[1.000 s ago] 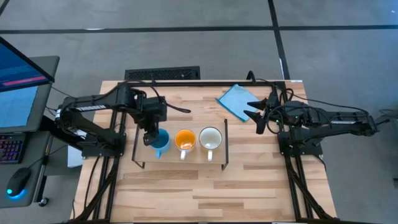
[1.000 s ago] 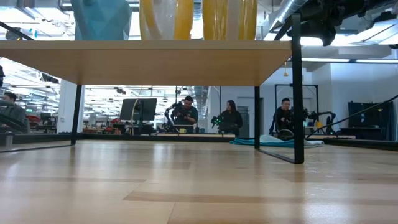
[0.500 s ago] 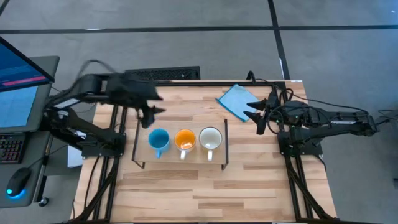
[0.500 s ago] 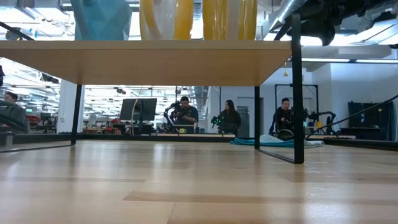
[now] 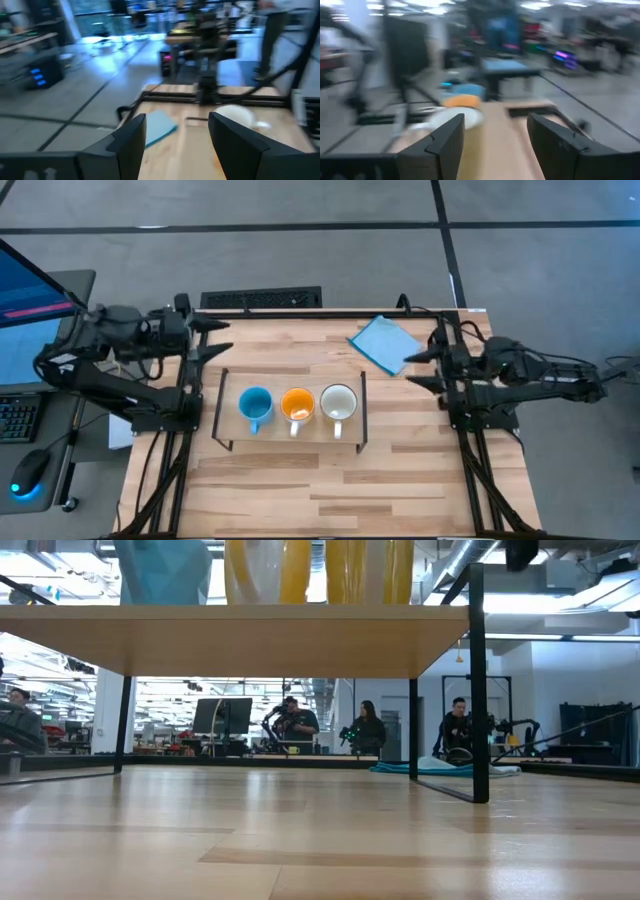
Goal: Stack small to large cups/mugs on shelf
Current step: Return to Home Position
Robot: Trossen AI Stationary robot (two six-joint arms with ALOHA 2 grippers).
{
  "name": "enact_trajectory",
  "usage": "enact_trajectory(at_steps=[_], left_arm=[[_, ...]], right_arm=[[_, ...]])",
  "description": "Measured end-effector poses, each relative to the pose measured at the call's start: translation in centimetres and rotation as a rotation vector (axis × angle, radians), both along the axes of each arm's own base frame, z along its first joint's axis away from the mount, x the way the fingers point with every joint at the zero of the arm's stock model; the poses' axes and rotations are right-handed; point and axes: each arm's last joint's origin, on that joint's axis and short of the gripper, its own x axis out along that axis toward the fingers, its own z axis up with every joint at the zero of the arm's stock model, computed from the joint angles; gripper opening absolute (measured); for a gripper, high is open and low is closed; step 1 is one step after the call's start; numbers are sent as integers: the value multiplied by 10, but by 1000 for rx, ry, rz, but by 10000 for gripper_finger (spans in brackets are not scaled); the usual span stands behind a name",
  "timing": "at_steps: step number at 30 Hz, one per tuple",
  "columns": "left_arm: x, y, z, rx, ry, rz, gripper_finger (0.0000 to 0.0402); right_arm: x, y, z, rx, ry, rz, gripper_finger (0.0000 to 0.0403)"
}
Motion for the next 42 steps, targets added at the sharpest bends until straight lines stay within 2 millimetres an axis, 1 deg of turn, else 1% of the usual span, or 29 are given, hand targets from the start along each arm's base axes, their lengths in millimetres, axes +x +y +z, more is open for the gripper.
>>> enact_trajectory(at_steps=[4, 6, 8, 11, 16, 20, 23, 27, 30, 32, 38, 42], left_arm=[[-6, 3, -32, 4, 1, 112, 206], [-9, 4, -48, 19, 6, 164, 206], [-13, 6, -60, 24, -32, 211, 206], [-24, 8, -77, 57, -94, 267, 206], [-50, 12, -103, 84, -208, 355, 206], [-64, 14, -126, 96, -217, 393, 206], [-72, 16, -140, 100, -229, 440, 206], [-80, 17, -152, 98, -247, 484, 206], [-85, 18, -159, 93, -259, 514, 206], [-87, 18, -163, 95, -255, 522, 206], [-86, 19, -171, 102, -236, 562, 206], [-81, 19, -179, 99, -211, 591, 206]], right_arm=[[-12, 4, 5, -27, -52, 173, 240], [-18, 5, 7, -34, -78, 240, 240], [-23, 5, 8, -43, -98, 275, 240], [-27, 3, 8, -65, -99, 249, 240], [-29, -5, 5, -96, -76, 160, 240], [-29, -12, 2, -124, -36, 82, 240], [-31, -16, 2, -170, -40, 84, 240], [-38, -22, 3, -189, -54, 16, 240], [-40, -24, 2, -170, -64, 29, 240], [-39, -27, -8, -149, -58, 18, 240], [-36, -33, -40, -124, -156, -19, 240], [-40, -33, -52, -115, -199, -37, 240]])
